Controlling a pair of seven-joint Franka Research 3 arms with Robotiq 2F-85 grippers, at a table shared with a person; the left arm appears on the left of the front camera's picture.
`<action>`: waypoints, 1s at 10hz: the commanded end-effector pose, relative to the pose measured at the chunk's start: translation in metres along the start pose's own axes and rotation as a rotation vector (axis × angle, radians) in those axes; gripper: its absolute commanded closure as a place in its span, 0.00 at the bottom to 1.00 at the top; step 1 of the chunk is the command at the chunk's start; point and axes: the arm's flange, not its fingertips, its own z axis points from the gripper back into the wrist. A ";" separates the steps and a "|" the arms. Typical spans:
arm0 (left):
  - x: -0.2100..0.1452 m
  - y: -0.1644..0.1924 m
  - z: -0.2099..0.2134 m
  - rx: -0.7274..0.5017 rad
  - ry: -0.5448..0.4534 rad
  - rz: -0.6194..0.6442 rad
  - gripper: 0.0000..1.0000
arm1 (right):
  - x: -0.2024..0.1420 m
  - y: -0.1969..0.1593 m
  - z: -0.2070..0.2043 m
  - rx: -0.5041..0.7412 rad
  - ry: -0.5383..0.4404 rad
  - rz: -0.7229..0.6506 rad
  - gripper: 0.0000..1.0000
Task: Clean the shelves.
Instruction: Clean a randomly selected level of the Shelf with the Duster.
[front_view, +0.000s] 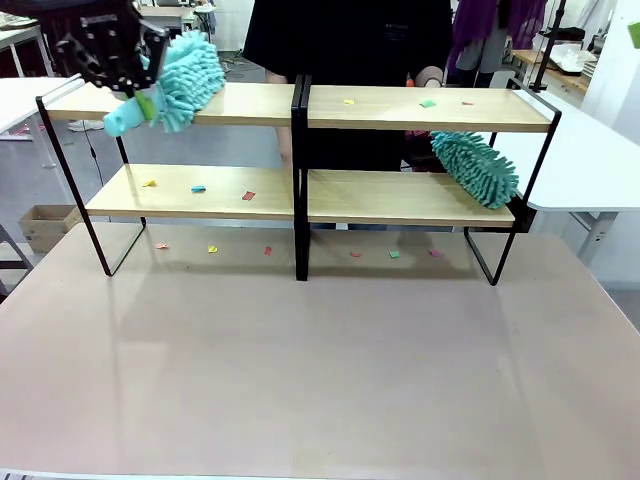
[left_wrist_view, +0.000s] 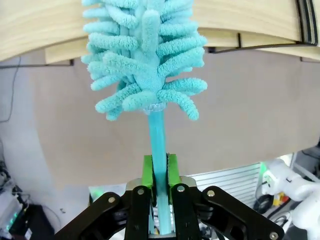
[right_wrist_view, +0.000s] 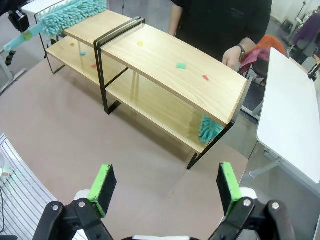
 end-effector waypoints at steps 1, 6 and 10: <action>-0.021 0.045 -0.002 0.071 -0.047 0.091 0.88 | -0.001 -0.001 0.000 0.012 -0.003 -0.002 0.00; -0.054 0.166 0.048 0.112 -0.176 0.359 0.88 | -0.001 -0.001 0.000 0.012 -0.003 -0.002 0.00; -0.077 0.165 0.080 -0.085 -0.285 0.232 0.88 | -0.001 -0.001 0.000 0.012 -0.003 -0.002 0.00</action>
